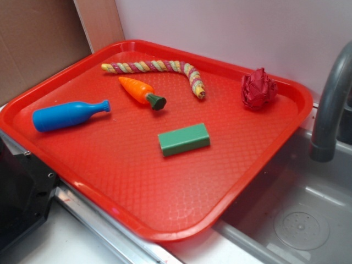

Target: Grab the blue bottle.

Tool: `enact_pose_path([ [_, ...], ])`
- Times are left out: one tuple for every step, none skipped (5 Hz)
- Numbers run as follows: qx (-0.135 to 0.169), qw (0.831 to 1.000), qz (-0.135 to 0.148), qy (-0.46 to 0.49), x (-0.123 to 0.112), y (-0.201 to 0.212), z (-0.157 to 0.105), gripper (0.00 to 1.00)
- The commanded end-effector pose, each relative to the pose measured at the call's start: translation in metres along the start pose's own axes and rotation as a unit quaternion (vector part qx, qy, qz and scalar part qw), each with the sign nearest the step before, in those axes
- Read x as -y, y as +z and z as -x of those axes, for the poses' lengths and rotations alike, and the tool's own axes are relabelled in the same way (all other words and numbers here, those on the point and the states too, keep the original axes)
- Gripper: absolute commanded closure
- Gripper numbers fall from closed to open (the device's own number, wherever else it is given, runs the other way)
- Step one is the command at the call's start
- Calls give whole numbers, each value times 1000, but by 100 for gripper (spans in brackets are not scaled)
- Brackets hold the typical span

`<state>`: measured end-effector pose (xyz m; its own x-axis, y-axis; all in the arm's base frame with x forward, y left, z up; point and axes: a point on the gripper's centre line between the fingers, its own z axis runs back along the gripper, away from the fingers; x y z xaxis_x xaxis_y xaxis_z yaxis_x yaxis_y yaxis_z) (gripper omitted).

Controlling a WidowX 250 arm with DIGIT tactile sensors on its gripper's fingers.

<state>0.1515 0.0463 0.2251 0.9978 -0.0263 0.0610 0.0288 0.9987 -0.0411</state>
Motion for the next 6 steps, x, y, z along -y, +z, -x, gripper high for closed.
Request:
enact_pose_path([
  [4, 990, 0, -139, -11, -29, -13, 0],
  [-20, 992, -11, -122, -6, -61, -14, 0],
  [-42, 989, -10, -143, -2, -112, -12, 0],
  [-64, 985, -14, -158, -3, -153, -7, 0],
  [-88, 977, -4, -192, -8, -193, 8, 0],
  [-98, 974, -3, -204, -11, -204, 15, 0],
])
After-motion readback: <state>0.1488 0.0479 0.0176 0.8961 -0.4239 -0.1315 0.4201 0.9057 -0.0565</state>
